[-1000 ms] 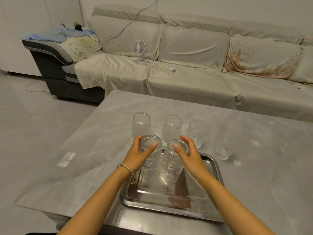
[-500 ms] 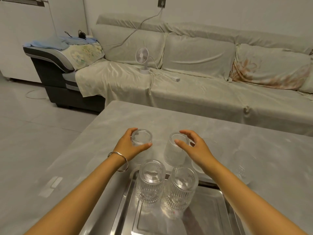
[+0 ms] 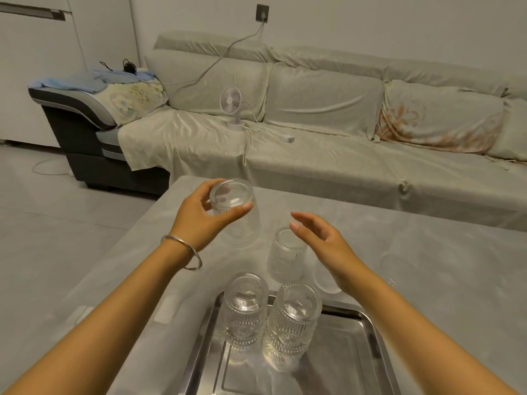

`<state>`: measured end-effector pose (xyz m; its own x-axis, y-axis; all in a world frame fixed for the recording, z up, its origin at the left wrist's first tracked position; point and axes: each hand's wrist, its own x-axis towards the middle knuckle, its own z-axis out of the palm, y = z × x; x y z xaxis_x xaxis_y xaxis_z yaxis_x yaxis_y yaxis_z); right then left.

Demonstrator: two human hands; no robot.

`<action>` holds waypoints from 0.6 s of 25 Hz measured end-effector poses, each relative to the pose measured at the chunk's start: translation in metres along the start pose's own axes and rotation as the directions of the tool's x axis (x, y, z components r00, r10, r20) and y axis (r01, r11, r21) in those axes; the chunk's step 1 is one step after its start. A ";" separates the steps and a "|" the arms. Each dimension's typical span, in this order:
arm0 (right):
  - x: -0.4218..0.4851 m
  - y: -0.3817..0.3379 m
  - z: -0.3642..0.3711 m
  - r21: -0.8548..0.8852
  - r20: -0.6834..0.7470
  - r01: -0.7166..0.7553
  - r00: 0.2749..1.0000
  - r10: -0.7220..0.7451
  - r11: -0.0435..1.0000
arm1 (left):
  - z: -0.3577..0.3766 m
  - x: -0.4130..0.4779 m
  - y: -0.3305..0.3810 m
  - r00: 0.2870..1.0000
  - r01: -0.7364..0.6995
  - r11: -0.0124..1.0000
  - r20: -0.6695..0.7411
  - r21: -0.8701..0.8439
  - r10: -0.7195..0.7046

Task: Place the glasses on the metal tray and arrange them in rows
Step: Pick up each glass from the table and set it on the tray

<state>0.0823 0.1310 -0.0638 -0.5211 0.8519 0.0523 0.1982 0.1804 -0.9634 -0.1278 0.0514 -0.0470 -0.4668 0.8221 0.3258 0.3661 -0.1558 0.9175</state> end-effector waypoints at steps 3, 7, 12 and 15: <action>-0.021 -0.033 -0.004 0.043 0.106 0.116 0.987 -0.120 0.992 | 0.003 -0.012 0.047 0.993 0.007 0.998 0.121 -0.059 0.000; -0.054 -0.057 -0.019 0.082 0.170 0.178 0.967 -0.190 0.981 | 0.017 -0.035 0.088 0.961 0.010 0.991 0.276 -0.130 0.027; -0.095 -0.055 -0.043 -0.008 0.110 0.223 0.969 -0.221 0.975 | 0.047 -0.063 0.105 0.912 0.024 0.994 0.410 -0.110 0.023; -0.116 -0.043 -0.056 -0.083 0.074 0.217 0.975 -0.211 0.973 | 0.066 -0.079 0.102 0.875 0.026 0.995 0.484 -0.095 0.024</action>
<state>0.1811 0.0521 -0.0141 -0.6110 0.7558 0.2354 0.1481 0.4012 -0.9039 -0.0007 0.0065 0.0060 -0.0105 0.9805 0.1963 0.2756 -0.1859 0.9431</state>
